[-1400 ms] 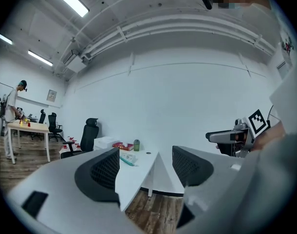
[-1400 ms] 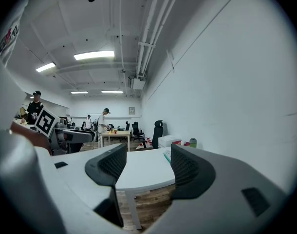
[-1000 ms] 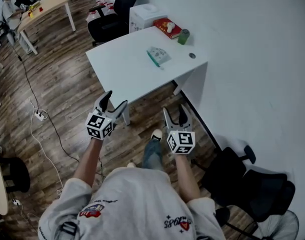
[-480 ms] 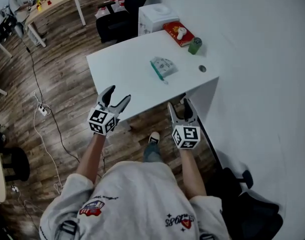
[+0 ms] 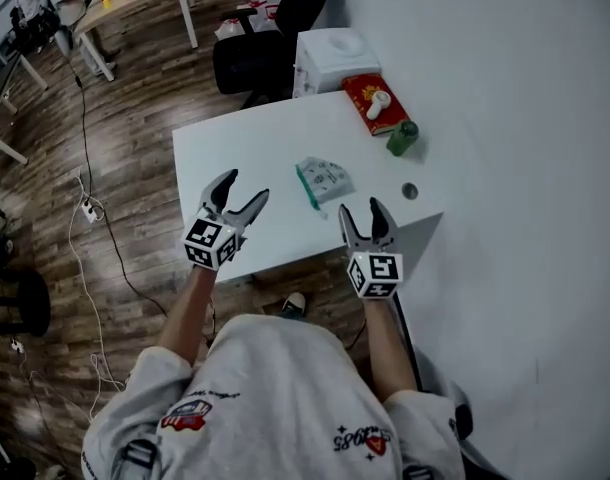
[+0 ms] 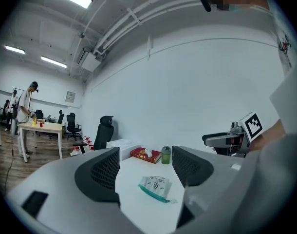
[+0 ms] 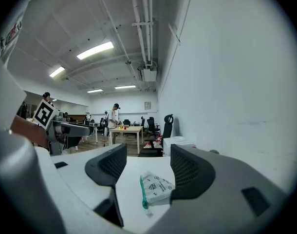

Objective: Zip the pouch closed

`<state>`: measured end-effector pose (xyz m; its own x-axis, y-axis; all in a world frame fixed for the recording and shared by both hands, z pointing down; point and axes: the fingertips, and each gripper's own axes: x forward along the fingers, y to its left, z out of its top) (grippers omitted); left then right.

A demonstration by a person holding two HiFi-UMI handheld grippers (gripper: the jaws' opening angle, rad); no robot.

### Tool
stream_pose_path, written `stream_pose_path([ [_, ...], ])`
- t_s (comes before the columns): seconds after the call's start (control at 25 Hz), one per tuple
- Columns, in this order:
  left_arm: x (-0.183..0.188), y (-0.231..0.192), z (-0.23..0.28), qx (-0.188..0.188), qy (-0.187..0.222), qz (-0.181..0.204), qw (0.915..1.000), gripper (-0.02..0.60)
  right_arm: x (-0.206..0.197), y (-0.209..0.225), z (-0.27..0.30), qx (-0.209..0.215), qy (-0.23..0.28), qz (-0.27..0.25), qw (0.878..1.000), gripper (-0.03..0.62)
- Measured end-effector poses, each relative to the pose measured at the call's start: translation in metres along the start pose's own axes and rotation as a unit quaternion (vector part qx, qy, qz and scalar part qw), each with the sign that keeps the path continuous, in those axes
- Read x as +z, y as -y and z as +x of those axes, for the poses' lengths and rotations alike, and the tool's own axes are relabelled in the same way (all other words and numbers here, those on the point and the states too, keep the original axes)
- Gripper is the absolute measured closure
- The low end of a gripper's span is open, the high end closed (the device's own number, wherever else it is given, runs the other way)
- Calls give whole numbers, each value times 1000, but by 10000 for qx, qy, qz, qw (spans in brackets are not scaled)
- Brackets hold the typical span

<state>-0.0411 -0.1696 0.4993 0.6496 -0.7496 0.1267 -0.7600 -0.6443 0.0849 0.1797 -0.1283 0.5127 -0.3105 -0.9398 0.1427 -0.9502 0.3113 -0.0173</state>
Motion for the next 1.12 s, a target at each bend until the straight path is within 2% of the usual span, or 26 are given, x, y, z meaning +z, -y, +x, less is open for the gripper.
stream_pose_path([
  [0.32,10,-17,45,154,63,30,9999,259,12,29,42,185,144,-140,9996,329],
  [0.48,24,-16,61,17,165,16,9999,259,24,40,43,89,176,-224,9996,329],
  [0.72,22,-17,75,-135,139,-46,9998,259,28,44,49,28,115,-327,9994,329],
  [1.12,2,-26,82,-282,-144,-38,9995,259,3,37,72,173,-236,-390,9988,329],
])
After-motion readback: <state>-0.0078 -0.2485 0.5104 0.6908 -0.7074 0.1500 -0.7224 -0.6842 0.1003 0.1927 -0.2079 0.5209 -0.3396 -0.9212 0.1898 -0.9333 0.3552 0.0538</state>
